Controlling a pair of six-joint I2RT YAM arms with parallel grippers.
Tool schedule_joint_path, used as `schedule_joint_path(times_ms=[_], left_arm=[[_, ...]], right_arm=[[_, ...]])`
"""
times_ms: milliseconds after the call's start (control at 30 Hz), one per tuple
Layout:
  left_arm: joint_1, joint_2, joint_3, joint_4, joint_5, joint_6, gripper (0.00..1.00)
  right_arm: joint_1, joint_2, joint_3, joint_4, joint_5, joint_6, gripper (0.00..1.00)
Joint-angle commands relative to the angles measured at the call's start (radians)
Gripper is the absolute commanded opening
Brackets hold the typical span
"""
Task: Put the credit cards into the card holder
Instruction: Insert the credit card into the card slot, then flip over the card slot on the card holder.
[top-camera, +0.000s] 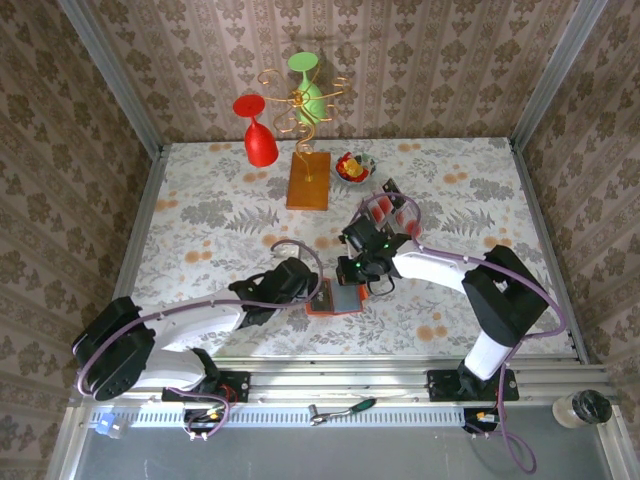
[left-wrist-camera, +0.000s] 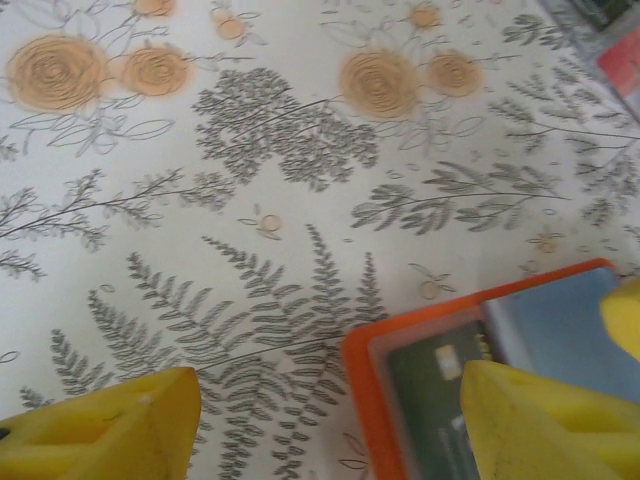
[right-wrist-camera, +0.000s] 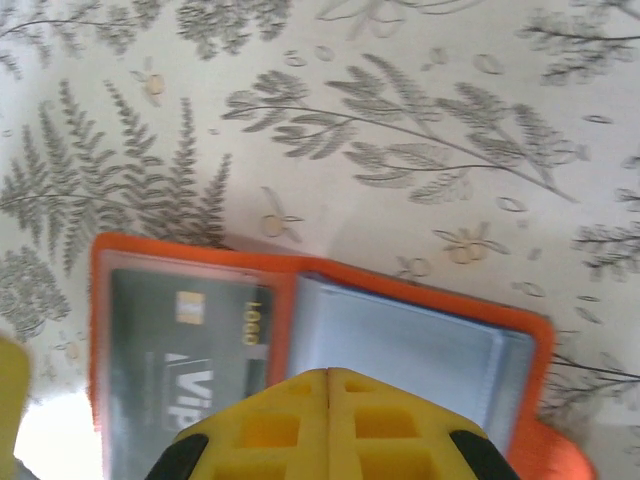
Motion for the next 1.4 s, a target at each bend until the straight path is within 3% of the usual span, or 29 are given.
schedule_joint_path(times_ms=[0, 533, 1067, 1367], left_arm=[[-0.029, 0.0, 0.047, -0.022, -0.01, -0.012, 0.71], [-0.12, 0.147, 0.095, 0.033, -0.035, -0.059, 0.71], [-0.13, 0.251, 0.075, 0.115, 0.002, -0.033, 0.74], [-0.134, 0.267, 0.082, 0.069, -0.016, -0.016, 0.75]], right_arm=[[-0.016, -0.04, -0.01, -0.041, 0.022, -0.026, 0.0], [-0.041, 0.002, 0.025, -0.067, 0.024, -0.068, 0.0], [-0.057, 0.05, -0.045, -0.012, -0.018, -0.07, 0.0], [-0.03, 0.058, -0.075, 0.032, -0.04, -0.038, 0.0]])
